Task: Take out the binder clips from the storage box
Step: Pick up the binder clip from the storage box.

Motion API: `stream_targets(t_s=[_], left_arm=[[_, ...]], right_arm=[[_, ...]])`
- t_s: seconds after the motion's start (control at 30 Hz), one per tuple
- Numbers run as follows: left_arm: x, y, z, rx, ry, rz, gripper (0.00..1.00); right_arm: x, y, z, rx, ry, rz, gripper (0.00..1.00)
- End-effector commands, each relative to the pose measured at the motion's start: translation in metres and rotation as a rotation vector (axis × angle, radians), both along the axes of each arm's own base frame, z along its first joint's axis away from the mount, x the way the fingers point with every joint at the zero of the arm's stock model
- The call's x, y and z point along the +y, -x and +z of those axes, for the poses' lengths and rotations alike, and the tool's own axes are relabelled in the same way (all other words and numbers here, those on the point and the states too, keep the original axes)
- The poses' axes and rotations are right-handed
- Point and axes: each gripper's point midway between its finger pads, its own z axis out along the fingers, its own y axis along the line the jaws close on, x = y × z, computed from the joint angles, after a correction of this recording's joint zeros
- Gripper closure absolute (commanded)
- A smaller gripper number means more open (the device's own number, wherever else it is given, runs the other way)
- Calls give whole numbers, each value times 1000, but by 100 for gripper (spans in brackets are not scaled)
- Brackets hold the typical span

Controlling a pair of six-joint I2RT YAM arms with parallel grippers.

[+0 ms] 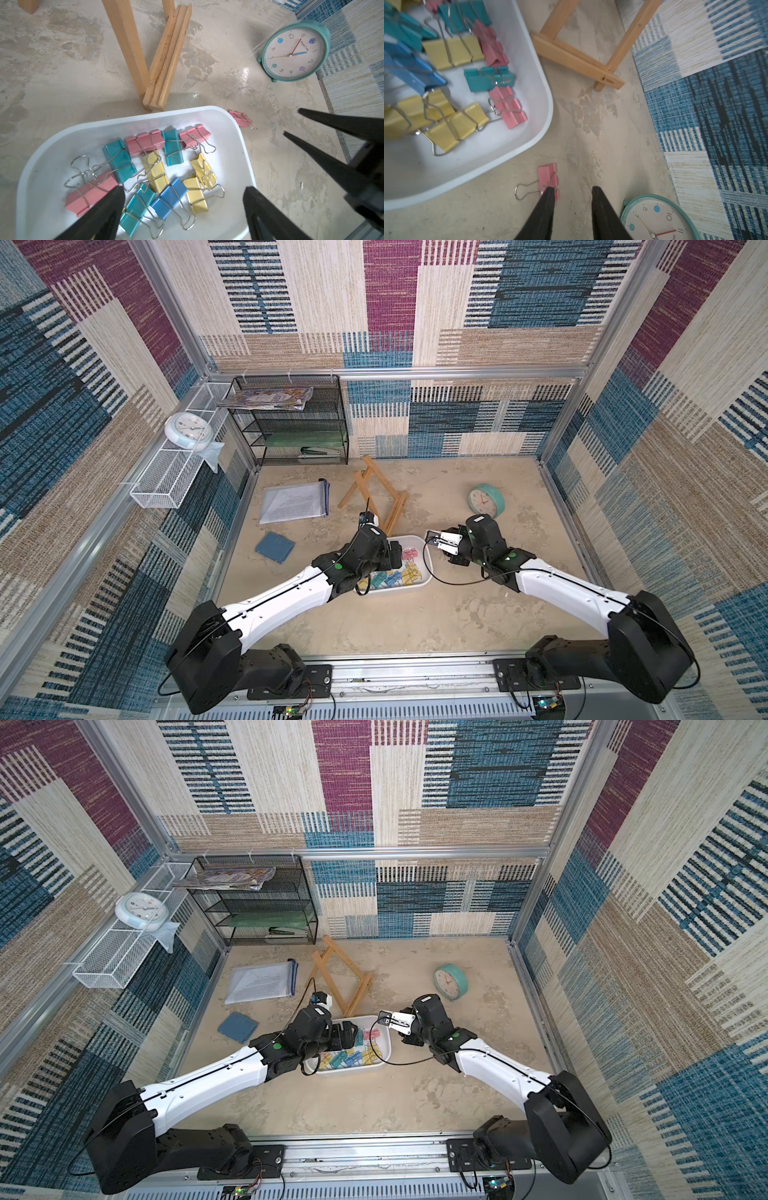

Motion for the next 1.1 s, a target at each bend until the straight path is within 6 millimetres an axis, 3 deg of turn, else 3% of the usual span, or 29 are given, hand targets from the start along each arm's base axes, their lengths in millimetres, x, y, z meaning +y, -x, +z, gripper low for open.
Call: stream_targets(t_s=[0.0,0.1,0.17,0.3,0.5,0.7,0.9,1.07], left_arm=[[-14,-3,7,-10,24,-54,8],[-16,-7,6,6,17,-44,8],[-14,-9,3,21,6,-21,9],[-6,-10,-8,53,-16,36,10],[-8,-9,-14,88,-8,34,10],[-14,-6,-19,118,21,8,11],[-13,-6,-19,114,36,10,10],[-15,-8,-13,101,18,-20,9]], right_arm=[[13,16,28,108,-255,-21,60],[5,4,55,220,-555,-256,66],[-2,-4,55,380,-747,-463,70],[30,4,31,831,-899,-598,73],[64,17,-23,1291,-887,-812,70],[71,15,-48,1275,-946,-971,71],[64,9,-70,1263,-1009,-1120,70],[72,5,-81,1289,-1001,-1136,70]])
